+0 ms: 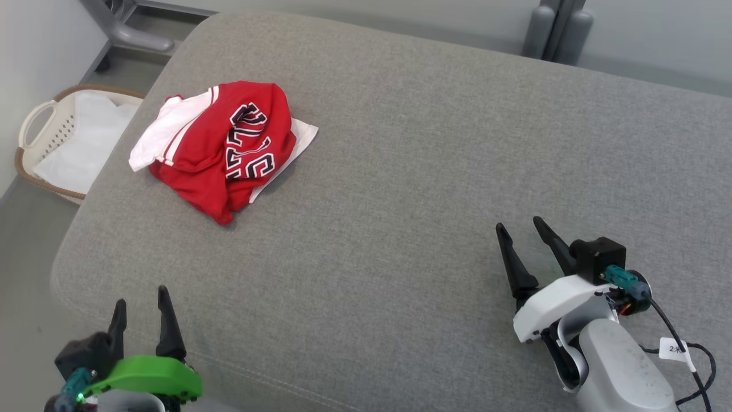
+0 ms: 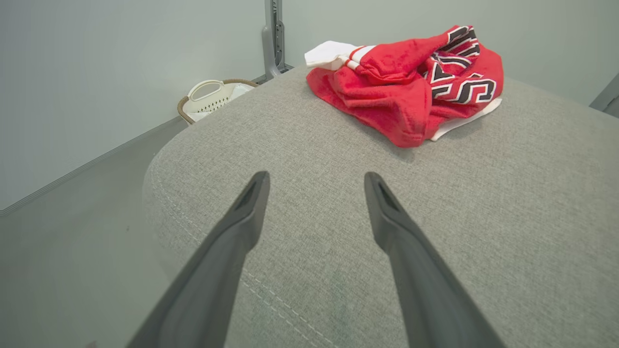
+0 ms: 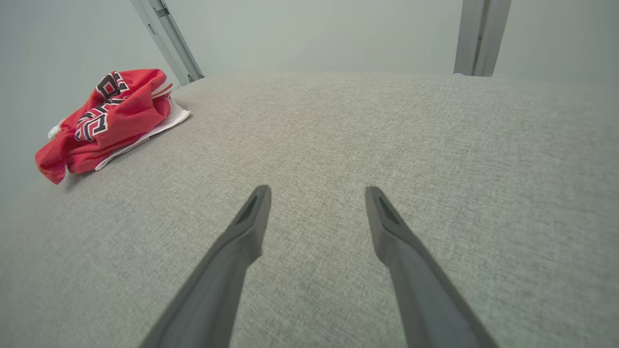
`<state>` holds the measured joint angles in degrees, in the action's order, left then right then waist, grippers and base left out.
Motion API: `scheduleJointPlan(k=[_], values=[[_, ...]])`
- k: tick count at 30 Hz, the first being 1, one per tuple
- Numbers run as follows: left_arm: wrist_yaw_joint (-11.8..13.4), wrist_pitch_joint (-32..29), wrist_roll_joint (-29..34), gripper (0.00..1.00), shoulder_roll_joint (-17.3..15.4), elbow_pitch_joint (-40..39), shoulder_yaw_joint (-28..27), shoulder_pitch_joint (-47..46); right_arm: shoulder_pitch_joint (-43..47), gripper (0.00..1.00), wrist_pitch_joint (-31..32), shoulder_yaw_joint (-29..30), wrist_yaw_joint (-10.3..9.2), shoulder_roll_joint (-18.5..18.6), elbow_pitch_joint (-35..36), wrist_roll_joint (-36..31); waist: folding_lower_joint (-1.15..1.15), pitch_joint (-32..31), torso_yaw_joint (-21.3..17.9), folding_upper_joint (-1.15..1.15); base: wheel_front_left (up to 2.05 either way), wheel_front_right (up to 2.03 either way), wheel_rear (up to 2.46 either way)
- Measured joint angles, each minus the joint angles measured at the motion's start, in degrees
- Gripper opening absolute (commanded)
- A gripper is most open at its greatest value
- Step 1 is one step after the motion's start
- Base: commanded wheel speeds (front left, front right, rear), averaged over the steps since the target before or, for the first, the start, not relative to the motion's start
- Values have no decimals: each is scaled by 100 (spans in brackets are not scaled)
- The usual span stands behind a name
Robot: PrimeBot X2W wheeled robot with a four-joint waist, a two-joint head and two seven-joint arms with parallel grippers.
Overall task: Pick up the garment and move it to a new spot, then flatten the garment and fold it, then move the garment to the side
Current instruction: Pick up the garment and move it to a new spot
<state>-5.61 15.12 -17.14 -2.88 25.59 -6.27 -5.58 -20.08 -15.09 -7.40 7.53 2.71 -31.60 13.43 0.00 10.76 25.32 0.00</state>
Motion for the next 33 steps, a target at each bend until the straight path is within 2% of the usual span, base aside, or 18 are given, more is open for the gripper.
scheduleJointPlan(k=[6, 9, 21, 27, 33], values=[[-152, 0, 49, 100, -30, 280, -265, -714, -196, 100, 0, 48, 0, 1, 26, -234, 0, 283, -39, 0, 0, 0, 0], [-169, 0, 9, 100, -289, 434, -210, -1222, -308, 100, 1, 68, 0, 1, 70, -339, 0, 480, -129, 0, 0, 0, 0], [-178, 0, -1003, 100, -1772, 1217, 1447, -2881, -734, 100, -9, 75, 0, -25, 309, -557, 0, 1282, -569, 0, 0, 0, 0], [-178, 1, -1590, 100, -2173, 2018, 2240, -3392, -885, 100, -34, 38, 8, -83, 456, -599, 0, 1580, -824, 0, 0, 0, 0], [-180, -261, -2172, 100, -2250, 3014, 2882, -3757, -994, 100, -59, 43, 27, -137, 542, -675, 0, 1780, -1050, 0, 0, 0, 0]])
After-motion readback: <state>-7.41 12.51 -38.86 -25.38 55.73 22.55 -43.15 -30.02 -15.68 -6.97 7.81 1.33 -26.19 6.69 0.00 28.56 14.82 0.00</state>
